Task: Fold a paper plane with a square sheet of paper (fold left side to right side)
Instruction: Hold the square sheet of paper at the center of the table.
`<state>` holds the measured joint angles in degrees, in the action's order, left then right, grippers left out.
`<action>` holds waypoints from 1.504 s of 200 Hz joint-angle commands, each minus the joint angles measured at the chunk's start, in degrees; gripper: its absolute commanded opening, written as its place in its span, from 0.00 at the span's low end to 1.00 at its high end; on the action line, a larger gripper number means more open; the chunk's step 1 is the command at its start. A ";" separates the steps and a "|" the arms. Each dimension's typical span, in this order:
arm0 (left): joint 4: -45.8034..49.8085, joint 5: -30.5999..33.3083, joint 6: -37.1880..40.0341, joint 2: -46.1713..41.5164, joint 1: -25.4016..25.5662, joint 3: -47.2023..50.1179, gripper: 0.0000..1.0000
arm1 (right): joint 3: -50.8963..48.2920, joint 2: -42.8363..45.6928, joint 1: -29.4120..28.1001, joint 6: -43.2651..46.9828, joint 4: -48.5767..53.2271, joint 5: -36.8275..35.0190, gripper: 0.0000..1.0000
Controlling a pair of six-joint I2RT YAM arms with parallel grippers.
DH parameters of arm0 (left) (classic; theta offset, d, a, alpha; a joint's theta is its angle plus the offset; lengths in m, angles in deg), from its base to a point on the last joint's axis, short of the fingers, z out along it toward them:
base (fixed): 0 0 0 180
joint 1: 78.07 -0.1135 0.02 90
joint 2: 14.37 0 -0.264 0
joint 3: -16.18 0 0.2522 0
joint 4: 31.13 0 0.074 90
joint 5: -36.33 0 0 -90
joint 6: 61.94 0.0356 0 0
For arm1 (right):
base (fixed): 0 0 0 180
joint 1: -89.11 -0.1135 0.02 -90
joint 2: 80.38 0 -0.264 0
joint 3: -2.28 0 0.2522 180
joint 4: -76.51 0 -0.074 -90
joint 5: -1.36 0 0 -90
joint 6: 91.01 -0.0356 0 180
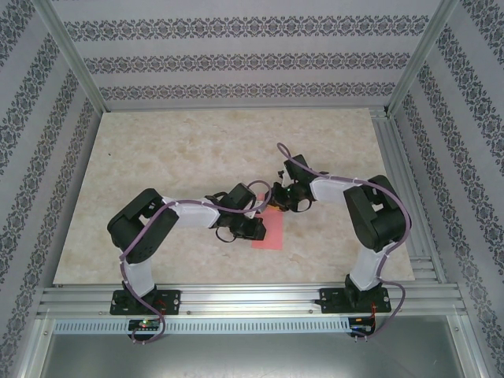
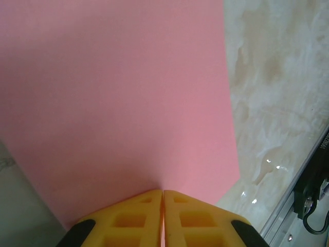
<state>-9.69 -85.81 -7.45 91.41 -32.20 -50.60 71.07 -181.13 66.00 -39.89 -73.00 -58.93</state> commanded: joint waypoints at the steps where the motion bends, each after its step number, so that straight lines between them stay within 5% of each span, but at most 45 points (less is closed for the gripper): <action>1: -0.77 1.72 -0.68 1.44 -0.16 1.52 0.12 | 0.66 6.18 2.44 1.78 3.61 -1.75 0.24; 46: -0.63 2.27 -1.27 0.87 -0.16 1.42 0.12 | -9.05 19.56 4.16 3.14 8.84 0.21 0.23; 90: -0.80 2.69 -2.08 0.48 -0.14 1.72 0.11 | -22.23 28.03 -5.06 -6.89 1.38 2.63 0.18; 163: 0.20 3.08 -2.27 -0.57 -0.08 0.59 0.11 | -22.83 20.33 -13.65 -11.14 -0.70 -4.82 0.16; 301: 7.36 4.54 0.35 3.69 -0.86 -12.52 0.14 | -22.85 15.92 -14.42 -8.41 7.68 -12.83 0.16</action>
<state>-5.73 -83.10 -9.02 92.63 -32.29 -62.29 49.21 -163.42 52.07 -48.98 -69.79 -65.11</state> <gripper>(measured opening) 0.141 0.155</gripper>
